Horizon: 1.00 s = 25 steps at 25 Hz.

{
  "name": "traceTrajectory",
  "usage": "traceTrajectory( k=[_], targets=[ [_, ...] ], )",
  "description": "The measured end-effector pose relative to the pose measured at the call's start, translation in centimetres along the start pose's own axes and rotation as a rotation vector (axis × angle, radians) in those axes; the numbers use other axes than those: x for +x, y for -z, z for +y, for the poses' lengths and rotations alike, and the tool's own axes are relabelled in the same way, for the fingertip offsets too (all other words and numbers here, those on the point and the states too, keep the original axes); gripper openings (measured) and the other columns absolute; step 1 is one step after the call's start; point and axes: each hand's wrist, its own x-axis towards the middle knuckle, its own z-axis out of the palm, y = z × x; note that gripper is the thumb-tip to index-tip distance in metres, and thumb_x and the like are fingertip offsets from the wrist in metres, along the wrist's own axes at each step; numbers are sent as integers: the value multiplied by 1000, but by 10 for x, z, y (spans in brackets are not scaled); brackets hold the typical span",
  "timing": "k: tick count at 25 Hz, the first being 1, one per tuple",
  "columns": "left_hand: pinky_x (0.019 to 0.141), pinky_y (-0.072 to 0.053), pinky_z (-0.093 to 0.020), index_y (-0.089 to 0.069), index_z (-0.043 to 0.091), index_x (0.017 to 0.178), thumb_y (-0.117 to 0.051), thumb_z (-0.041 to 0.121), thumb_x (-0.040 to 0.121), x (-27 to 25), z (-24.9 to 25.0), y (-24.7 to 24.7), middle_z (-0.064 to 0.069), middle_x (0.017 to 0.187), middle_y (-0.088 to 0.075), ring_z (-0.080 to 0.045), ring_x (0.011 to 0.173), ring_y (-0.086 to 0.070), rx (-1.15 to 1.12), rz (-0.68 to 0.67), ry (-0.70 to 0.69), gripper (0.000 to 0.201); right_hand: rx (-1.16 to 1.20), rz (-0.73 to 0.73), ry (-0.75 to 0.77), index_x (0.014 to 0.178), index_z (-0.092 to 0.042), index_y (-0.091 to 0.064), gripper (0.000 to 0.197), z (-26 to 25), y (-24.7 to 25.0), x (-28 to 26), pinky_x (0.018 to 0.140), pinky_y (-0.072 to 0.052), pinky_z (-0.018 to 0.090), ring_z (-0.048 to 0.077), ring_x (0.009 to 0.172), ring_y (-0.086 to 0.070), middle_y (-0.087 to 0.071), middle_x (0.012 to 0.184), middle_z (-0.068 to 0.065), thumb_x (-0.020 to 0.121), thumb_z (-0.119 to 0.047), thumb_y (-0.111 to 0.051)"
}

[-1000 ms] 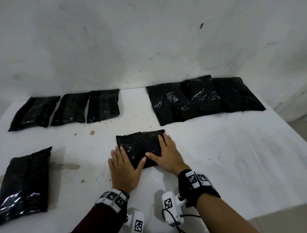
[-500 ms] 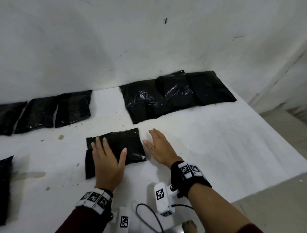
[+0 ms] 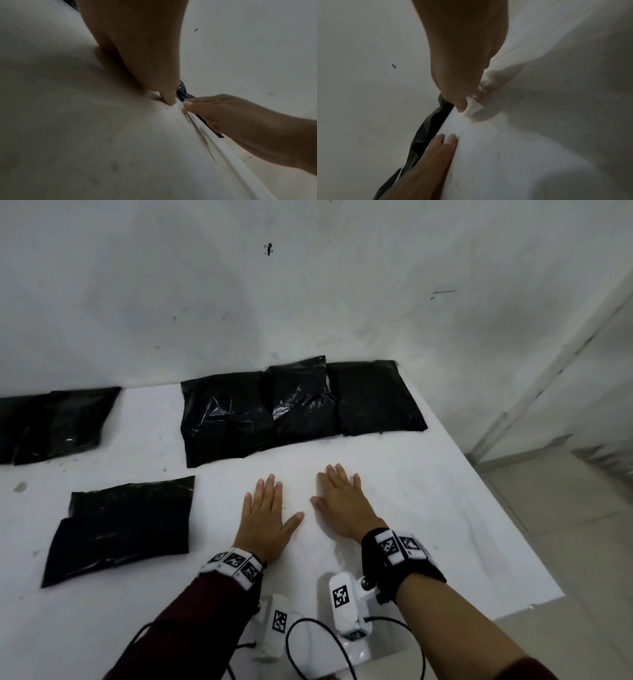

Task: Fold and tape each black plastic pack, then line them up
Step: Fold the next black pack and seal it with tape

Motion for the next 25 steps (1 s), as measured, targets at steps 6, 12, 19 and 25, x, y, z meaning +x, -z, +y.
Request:
traceTrajectory(
  k=[6,12,19,25],
  targets=[
    [114,7,-35,1,12,149,16,73,62,3,3,0,-4,157,12,-17,144,11,69,4,46,108,21,204,-84,137,-7,-36,41,35,21,27,99,-34,40,31,124,-36,-43,136,13,99,-24,-35],
    [114,7,-35,2,13,149,26,80,55,6,2,-2,-3,157,12,-17,144,11,83,-5,58,118,-70,122,-77,125,-9,-47,37,24,25,53,92,-32,43,30,116,-34,-38,129,11,98,-32,-38],
    [113,9,-33,4,16,149,14,63,63,8,2,-1,-1,157,13,-14,144,13,64,-3,85,98,-120,138,28,128,-8,-48,37,19,11,52,94,-28,40,28,118,-34,-36,134,7,99,-27,-36],
    [113,10,-33,5,16,149,14,63,63,8,2,-1,0,157,14,-14,143,14,59,-6,86,98,-46,199,34,113,-7,-59,28,21,9,53,86,-30,36,27,110,-42,-47,123,8,92,-4,-39]
  ],
)
